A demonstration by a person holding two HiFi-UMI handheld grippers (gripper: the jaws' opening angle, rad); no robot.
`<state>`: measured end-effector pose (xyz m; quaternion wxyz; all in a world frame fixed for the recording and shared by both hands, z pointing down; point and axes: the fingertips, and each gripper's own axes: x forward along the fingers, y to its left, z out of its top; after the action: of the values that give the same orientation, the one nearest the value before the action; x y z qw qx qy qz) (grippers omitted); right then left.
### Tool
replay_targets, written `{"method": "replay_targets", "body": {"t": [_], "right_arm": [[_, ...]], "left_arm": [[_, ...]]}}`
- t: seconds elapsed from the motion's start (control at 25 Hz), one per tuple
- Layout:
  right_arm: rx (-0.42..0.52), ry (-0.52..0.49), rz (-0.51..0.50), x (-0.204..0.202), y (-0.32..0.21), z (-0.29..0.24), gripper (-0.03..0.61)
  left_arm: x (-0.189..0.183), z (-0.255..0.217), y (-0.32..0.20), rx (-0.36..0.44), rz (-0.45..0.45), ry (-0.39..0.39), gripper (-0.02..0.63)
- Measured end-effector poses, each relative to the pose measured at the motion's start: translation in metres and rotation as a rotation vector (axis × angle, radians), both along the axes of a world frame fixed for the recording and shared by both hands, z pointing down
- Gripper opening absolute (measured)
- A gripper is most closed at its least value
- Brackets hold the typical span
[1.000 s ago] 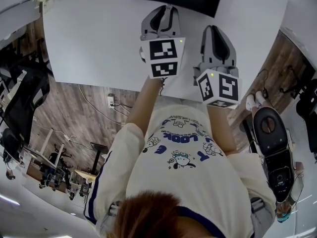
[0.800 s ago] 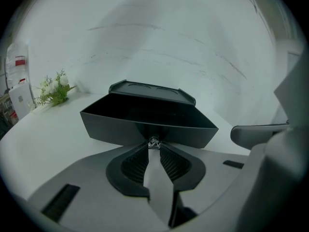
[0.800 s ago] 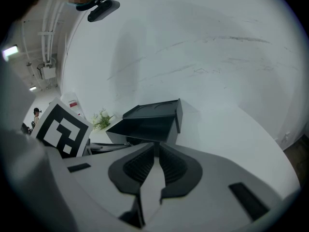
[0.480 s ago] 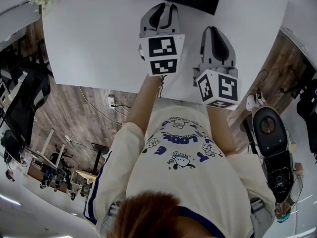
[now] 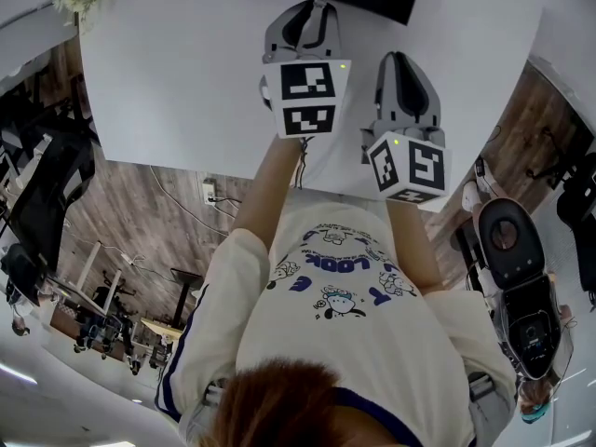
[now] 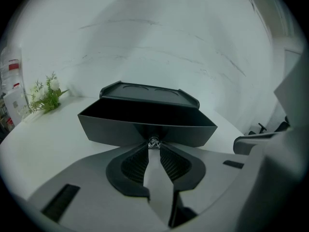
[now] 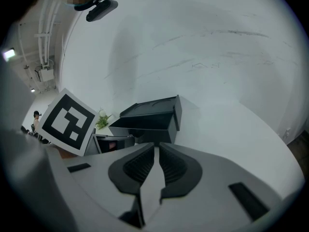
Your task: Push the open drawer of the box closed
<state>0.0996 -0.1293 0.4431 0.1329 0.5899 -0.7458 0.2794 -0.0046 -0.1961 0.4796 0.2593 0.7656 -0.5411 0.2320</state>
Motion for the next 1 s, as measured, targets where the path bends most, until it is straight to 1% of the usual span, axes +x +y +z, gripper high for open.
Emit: {"method": "replay_targets", "body": {"t": [0.52, 1.0], "right_arm": [[-0.001, -0.012, -0.012, -0.006, -0.008, 0.006, 0.043], [-0.011, -0.02, 0.002, -0.003, -0.013, 0.01, 0.044]], "left_arm": [[0.004, 0.0, -0.014, 0.0, 0.008, -0.01, 0.081], [0.007, 0.0, -0.031, 0.007, 0.012, -0.009, 0.081]]}}
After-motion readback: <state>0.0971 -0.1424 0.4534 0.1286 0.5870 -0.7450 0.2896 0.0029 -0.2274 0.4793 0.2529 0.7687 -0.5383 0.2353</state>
